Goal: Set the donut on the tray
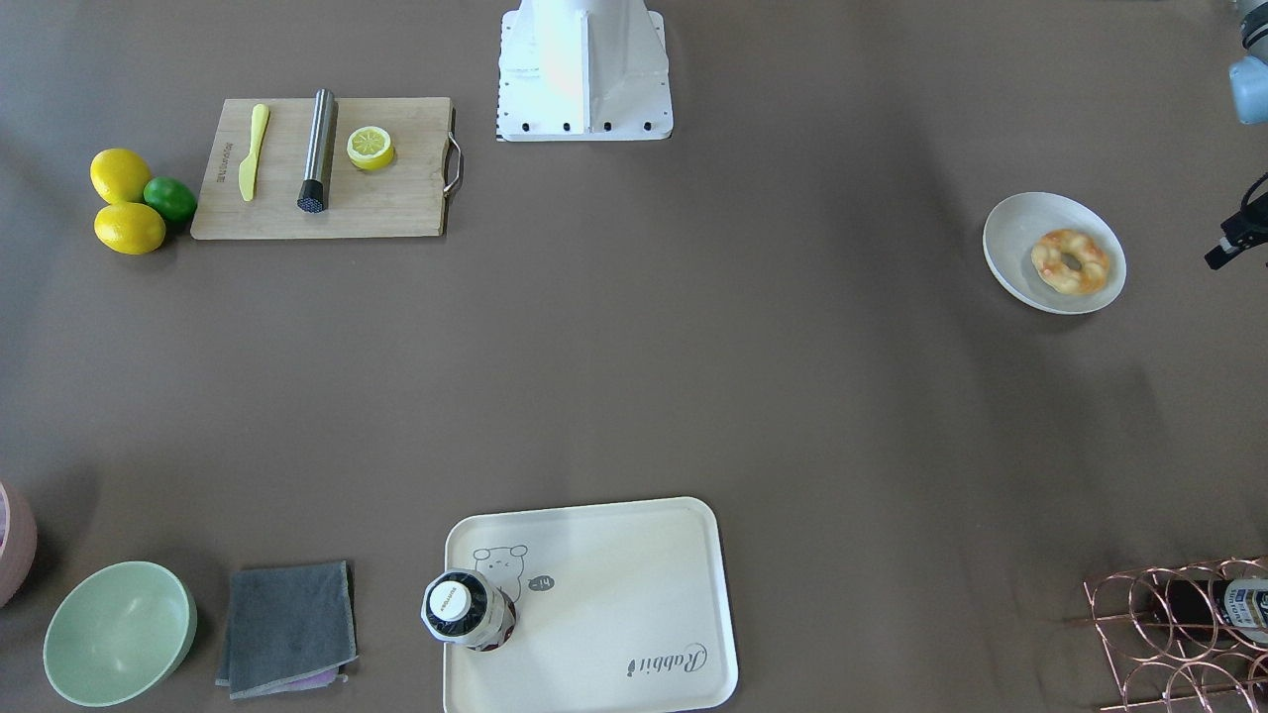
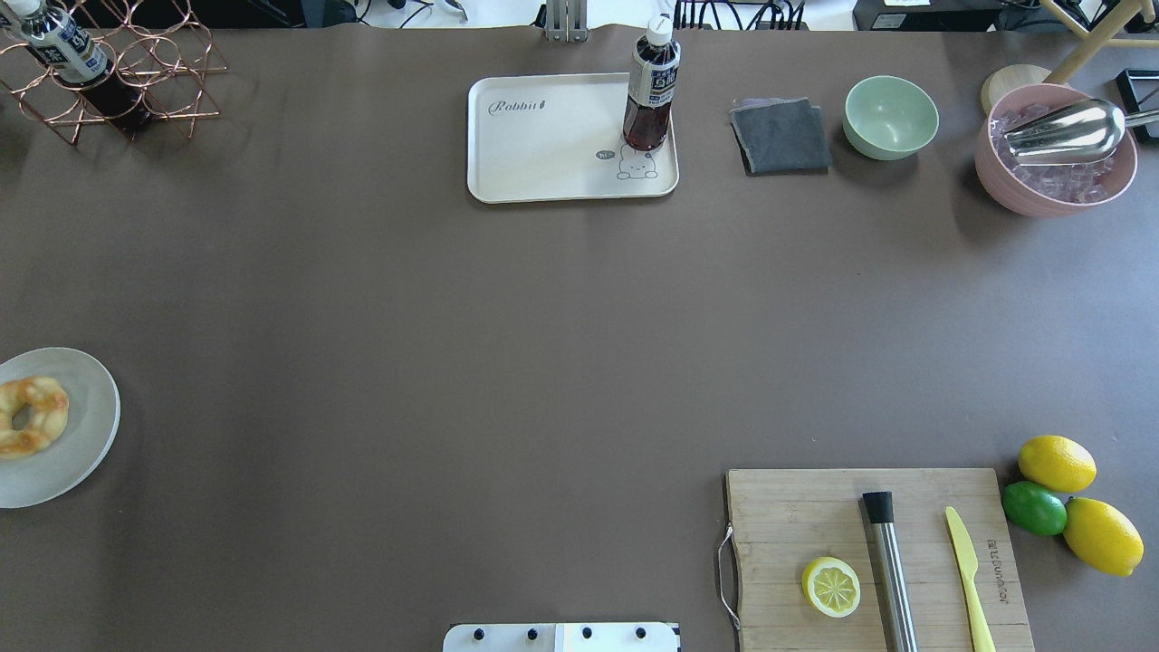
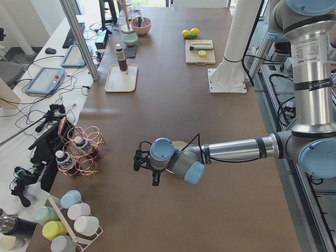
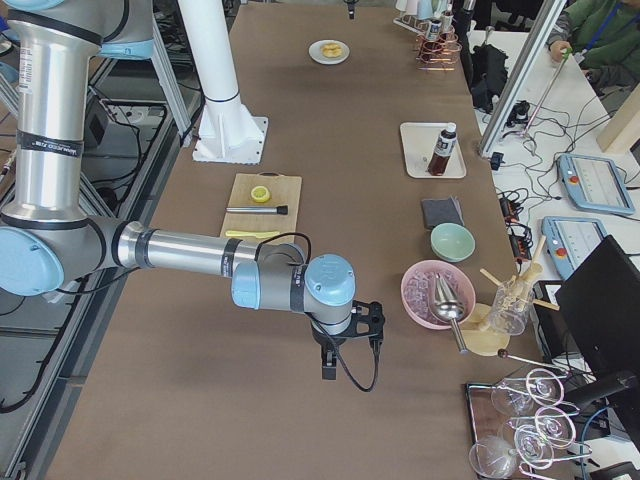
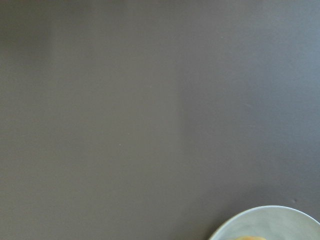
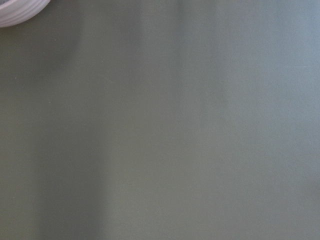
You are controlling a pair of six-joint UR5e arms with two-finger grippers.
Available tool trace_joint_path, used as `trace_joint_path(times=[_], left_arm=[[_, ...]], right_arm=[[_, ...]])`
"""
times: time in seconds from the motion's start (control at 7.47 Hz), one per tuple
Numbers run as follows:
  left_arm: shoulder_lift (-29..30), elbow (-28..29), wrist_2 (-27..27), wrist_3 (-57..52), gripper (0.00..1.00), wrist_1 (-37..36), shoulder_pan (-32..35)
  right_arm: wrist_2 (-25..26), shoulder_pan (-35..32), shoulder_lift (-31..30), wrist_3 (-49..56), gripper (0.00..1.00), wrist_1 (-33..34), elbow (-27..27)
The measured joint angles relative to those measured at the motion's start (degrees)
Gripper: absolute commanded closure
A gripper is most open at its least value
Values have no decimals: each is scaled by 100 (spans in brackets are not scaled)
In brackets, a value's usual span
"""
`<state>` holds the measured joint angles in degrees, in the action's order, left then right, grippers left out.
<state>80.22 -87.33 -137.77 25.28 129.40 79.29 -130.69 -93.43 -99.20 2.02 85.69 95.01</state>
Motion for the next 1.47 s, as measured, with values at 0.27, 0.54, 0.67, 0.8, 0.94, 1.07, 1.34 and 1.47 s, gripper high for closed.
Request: trace_joint_path(times=[0.27, 0.54, 0.67, 0.8, 0.94, 1.07, 1.34, 1.47], left_arm=[[-128, 41, 635, 537, 1, 565, -554], [-197, 449, 782, 940, 2, 1393, -970], [-213, 777, 784, 1029, 2, 1917, -1072], [-261, 982, 748, 1186, 3, 2369, -1145], [-306, 1077, 721, 1459, 3, 2784, -1287], [-323, 1107, 687, 1818, 3, 3123, -1430], [-335, 1137, 632, 2233, 4, 3471, -1604], [-341, 1191, 625, 2260, 5, 3521, -1630]], right_arm=[[0, 2, -9, 0, 1, 0, 0], [0, 2, -11, 0, 1, 0, 0], [0, 1, -11, 0, 1, 0, -3], [0, 0, -8, 0, 1, 0, -6], [0, 0, -5, 0, 1, 0, -7], [0, 3, -4, 0, 1, 0, -8], [0, 8, -3, 0, 1, 3, -9], [0, 5, -3, 0, 1, 3, -9]])
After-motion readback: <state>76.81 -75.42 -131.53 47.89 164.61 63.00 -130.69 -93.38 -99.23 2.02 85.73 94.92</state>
